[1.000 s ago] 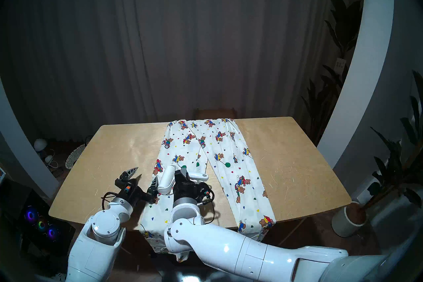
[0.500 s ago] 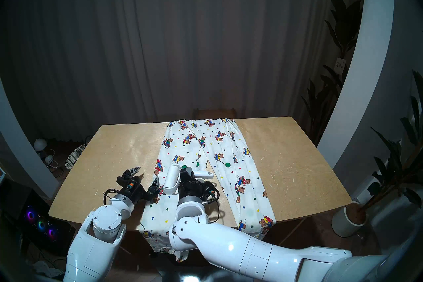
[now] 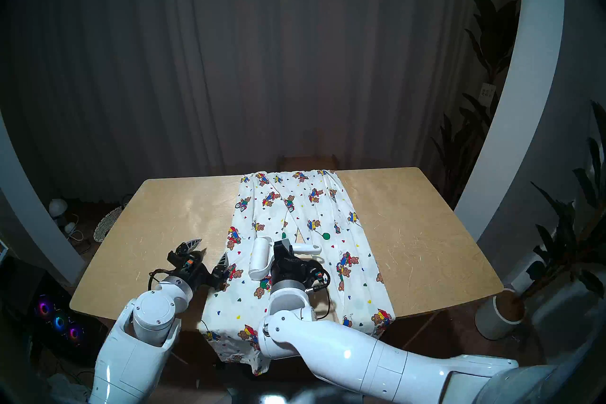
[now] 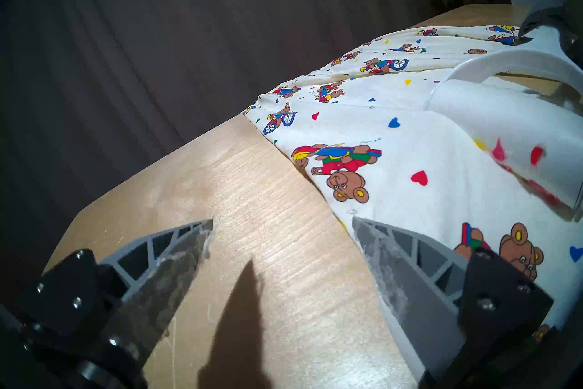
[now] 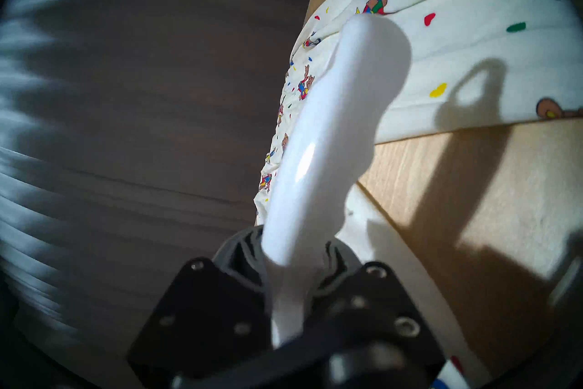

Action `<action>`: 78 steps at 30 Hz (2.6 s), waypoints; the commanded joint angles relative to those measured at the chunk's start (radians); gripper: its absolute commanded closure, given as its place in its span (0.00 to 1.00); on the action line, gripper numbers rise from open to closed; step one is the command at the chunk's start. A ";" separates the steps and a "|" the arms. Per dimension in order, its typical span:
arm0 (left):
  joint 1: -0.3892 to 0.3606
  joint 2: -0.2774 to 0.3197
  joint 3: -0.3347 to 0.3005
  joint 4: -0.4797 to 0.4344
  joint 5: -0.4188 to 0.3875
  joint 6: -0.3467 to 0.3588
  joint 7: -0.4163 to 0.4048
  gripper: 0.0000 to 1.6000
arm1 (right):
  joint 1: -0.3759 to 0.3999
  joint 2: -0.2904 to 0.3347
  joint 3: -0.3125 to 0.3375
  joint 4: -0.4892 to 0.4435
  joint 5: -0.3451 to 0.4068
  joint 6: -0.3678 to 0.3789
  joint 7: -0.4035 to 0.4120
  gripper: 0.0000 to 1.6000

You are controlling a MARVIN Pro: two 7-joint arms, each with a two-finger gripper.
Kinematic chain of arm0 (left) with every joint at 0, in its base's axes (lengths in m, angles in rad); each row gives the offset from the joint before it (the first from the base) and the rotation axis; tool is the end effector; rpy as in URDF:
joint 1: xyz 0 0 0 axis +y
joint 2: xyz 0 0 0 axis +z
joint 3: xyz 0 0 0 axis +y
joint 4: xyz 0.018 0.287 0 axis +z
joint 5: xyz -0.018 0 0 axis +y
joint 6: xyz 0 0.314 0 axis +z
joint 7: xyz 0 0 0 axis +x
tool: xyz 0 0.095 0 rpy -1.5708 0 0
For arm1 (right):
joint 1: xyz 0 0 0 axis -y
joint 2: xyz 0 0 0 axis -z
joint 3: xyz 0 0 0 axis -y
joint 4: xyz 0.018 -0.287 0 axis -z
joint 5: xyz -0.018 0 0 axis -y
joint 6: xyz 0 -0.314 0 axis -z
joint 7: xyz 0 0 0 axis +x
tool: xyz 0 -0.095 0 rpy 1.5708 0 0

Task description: Remove lint and debris from pants with a lint roller

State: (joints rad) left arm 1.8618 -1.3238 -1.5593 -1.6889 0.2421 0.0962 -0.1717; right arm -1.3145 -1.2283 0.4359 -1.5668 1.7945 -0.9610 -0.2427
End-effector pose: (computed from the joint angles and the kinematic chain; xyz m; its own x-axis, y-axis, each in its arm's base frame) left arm 0.3316 0.0479 -0.3768 0.2331 -0.4686 0.8521 -0.2812 -0.8713 -0.4022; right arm 0.3270 0.1850 -0.3617 0.1008 -0.9640 0.2459 -0.1958 -0.2616 -0.9451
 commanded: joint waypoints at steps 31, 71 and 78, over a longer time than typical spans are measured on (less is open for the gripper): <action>0.035 -0.034 0.046 0.065 0.025 0.195 0.024 0.00 | -0.079 0.192 0.182 -0.179 -0.002 0.001 -0.052 1.00; 0.029 -0.131 -0.037 -0.062 -0.025 0.281 0.116 0.00 | 0.114 0.062 0.209 -0.152 0.081 0.174 -0.008 1.00; 0.063 -0.171 -0.095 -0.170 -0.178 0.170 0.054 0.00 | 0.104 0.077 0.233 -0.121 0.097 0.187 0.007 1.00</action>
State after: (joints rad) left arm 1.8699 -1.4520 -1.6069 -1.7756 0.1889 0.3561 -0.0602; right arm -1.2308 -1.1488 0.6407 -1.6968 1.8798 -0.7810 -0.2606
